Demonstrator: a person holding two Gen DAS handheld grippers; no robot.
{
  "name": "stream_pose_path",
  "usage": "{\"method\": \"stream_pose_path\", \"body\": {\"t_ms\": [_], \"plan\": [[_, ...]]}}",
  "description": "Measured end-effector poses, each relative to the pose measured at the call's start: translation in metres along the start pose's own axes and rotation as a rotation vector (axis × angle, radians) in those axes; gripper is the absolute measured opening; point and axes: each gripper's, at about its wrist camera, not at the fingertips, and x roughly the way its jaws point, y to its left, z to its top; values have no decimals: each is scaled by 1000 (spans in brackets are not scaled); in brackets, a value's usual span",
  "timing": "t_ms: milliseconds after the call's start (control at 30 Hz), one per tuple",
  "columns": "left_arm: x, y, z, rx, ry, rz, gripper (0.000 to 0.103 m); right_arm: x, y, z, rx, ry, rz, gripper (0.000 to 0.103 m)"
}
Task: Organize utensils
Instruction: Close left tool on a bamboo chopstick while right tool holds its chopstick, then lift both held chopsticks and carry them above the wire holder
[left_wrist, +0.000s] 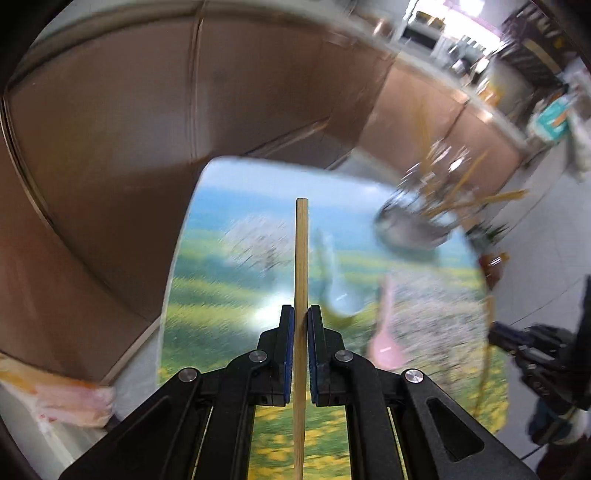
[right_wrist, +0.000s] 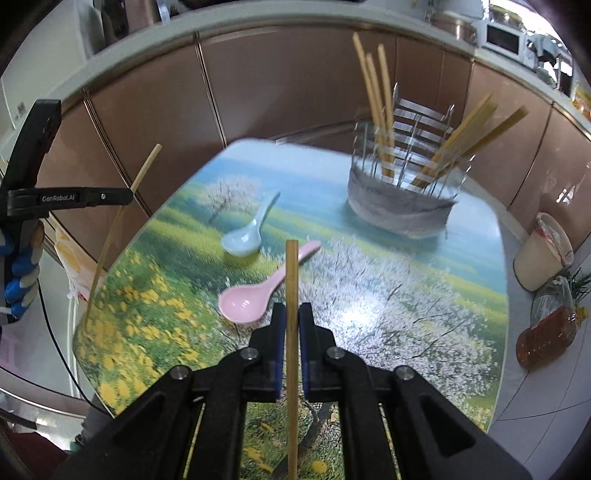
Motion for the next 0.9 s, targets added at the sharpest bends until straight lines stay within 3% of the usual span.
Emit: {"method": "stream_pose_path", "body": {"t_ms": [333,667,900], "plan": [[-74,-46,20,12,-266,-161,7,-73,0,34,40,-243,8,6],[-79,-92,76,8,-447,-269,7,-113,-21,94,80,-452,14,6],[-52,-127,129,9,-569,-295,7,-116,-45,143,101,-615,-19,6]]}}
